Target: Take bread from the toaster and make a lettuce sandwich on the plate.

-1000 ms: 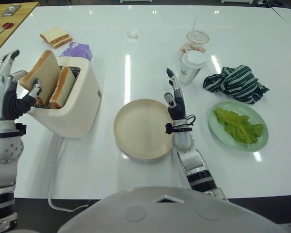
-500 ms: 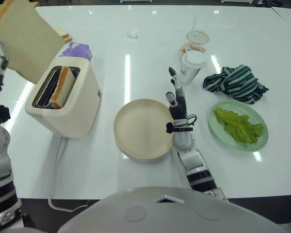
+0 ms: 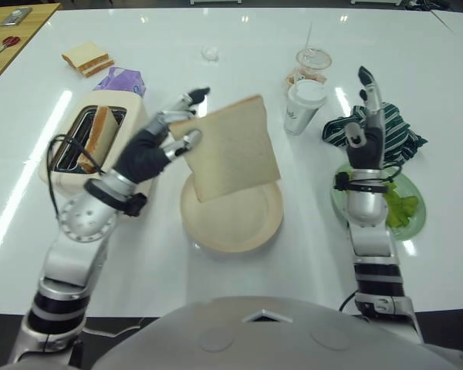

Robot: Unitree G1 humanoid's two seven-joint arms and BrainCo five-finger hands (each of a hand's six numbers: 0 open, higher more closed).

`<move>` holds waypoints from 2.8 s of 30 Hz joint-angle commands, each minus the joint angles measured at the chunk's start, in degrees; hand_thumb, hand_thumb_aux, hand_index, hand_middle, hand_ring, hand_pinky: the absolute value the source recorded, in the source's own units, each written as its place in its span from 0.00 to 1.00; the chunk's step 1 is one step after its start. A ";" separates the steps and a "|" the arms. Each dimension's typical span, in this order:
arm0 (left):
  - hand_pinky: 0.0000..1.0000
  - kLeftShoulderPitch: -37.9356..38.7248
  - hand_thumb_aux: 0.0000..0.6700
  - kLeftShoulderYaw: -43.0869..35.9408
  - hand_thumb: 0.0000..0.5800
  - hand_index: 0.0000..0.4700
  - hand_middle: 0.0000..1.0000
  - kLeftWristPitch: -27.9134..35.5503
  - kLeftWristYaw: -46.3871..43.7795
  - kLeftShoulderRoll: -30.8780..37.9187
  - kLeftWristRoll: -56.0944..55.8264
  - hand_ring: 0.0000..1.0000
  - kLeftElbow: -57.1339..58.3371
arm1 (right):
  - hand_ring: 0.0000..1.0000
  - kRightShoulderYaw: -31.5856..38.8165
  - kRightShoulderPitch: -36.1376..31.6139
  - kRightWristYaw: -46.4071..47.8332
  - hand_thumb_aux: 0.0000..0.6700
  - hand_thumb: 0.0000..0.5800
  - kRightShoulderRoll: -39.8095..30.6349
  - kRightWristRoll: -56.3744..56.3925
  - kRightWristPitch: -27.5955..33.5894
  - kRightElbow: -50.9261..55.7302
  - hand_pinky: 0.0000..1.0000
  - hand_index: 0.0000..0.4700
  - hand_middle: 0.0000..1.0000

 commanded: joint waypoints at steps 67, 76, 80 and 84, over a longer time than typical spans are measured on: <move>0.00 -0.80 0.00 2.22 0.00 0.00 0.00 -21.80 20.61 -10.51 40.29 0.00 13.69 | 0.00 28.99 -7.21 -40.74 0.91 0.99 -41.25 -41.12 -12.67 58.02 0.00 0.91 0.00; 0.00 -1.32 0.00 2.64 0.00 0.00 0.00 -22.06 20.45 -10.38 40.01 0.00 14.82 | 0.00 28.34 -7.78 -39.86 0.39 0.63 -43.09 -36.63 -14.45 54.61 0.00 0.39 0.00; 0.00 -1.61 0.00 2.54 0.00 0.00 0.00 -22.23 20.46 -10.36 39.99 0.00 15.95 | 0.00 27.00 -7.37 -38.35 0.00 0.00 -45.16 -35.11 -15.05 49.22 0.00 0.00 0.00; 0.00 -1.43 0.00 2.70 0.00 0.00 0.00 -22.33 20.34 -10.34 39.96 0.00 16.05 | 0.00 24.49 -6.38 -35.32 0.00 0.00 -47.20 -33.23 -15.34 41.49 0.00 0.00 0.00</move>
